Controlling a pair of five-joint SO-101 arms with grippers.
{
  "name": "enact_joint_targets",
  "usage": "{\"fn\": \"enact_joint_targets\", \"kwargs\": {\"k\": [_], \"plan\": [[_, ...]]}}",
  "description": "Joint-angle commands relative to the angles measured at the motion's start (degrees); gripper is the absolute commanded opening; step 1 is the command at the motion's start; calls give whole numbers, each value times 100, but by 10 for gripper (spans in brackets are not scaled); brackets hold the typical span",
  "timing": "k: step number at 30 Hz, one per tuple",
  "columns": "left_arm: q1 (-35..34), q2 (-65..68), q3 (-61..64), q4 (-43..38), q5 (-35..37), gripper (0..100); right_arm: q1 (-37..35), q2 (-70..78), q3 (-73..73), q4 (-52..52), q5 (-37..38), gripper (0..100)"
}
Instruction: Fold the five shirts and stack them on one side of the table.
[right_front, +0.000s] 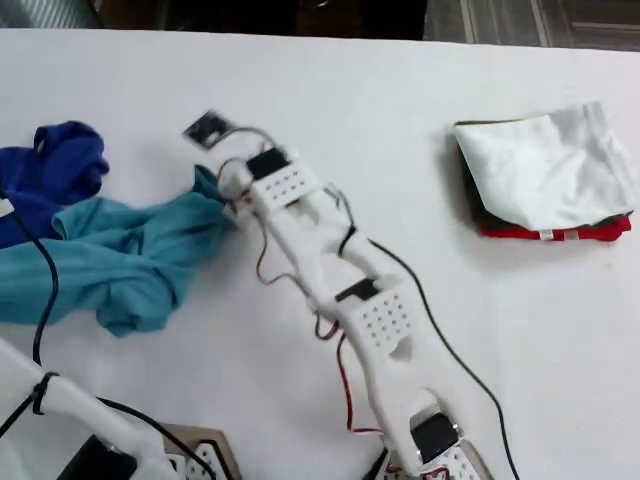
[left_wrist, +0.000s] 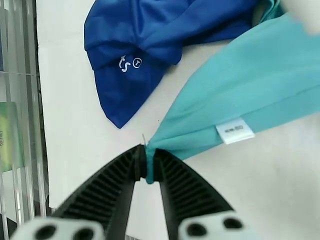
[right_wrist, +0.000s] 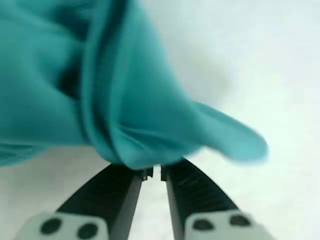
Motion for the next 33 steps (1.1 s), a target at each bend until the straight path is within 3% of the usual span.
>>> {"fn": "enact_joint_targets", "kwargs": {"k": [1, 10, 15, 20, 22, 27, 33], "plan": [[9, -167, -31, -62, 35, 25, 523, 48, -1108, 286, -9, 21], [1029, -220, -163, 35, 1266, 25, 1499, 84, -2303, 884, -35, 21], [1152, -220, -119, 35, 1327, 25, 822, 84, -2303, 1455, -44, 50], [1108, -211, -110, 35, 1319, 25, 145, 92, -2303, 1525, 0, 270], [1108, -193, -110, 35, 1319, 25, 22, 101, -2303, 1525, 0, 315], [1108, -167, -110, 26, 1319, 25, -171, 532, -2330, 1464, 0, 272], [1108, -167, -110, 35, 1319, 25, 48, 1385, -2374, 664, 9, 243]]}}
